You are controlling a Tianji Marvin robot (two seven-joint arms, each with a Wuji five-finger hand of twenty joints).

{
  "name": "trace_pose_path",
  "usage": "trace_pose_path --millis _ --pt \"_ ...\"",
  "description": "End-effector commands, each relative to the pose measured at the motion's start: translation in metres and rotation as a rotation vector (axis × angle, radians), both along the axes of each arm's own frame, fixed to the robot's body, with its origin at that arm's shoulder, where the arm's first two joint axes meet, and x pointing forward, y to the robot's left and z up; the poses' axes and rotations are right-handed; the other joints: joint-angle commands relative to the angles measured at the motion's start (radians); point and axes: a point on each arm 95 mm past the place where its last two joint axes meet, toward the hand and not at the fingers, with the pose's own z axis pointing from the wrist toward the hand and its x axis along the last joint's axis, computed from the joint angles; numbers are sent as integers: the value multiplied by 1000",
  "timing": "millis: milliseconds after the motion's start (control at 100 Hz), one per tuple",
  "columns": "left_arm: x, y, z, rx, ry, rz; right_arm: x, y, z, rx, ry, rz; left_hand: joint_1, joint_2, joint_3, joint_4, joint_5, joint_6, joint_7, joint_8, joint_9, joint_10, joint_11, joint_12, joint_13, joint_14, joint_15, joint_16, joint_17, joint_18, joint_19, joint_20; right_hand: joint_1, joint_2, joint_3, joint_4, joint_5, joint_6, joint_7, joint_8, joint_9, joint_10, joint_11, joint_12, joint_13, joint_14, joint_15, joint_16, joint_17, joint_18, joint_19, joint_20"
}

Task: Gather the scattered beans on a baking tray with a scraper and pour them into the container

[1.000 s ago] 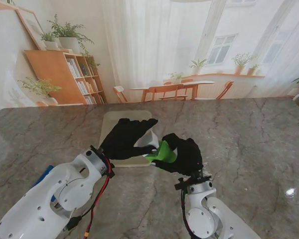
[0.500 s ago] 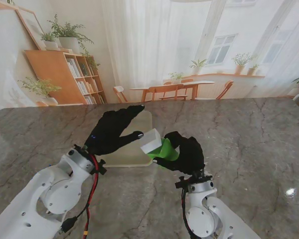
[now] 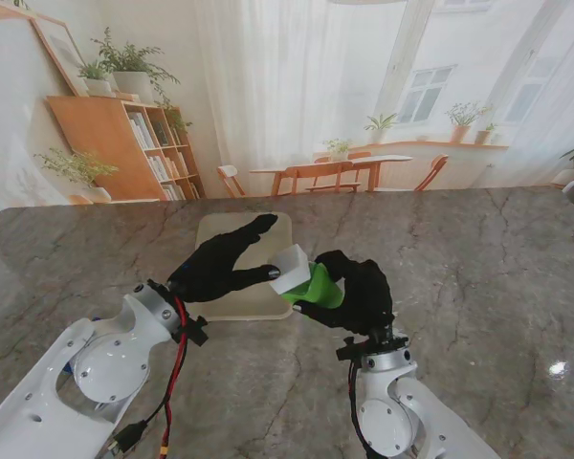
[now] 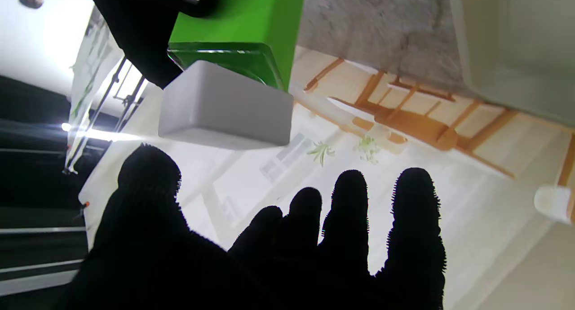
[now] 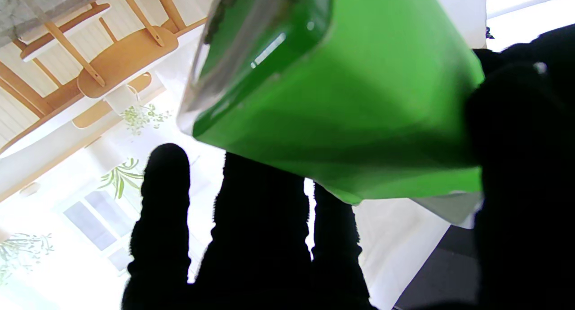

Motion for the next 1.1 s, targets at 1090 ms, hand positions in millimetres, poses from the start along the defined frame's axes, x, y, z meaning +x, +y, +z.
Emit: trace_pose_path --millis 1090 --pt "-4 -37 -4 245 -135 147 -2 4 1 -19 -6 26 -95 177 -7 -43 454 -23 348 285 527 -26 461 502 387 56 705 439 377 -110 814 33 204 208 334 91 40 -272 185 38 48 -105 96 17 -17 -67 -5 0 -5 -24 -10 -5"
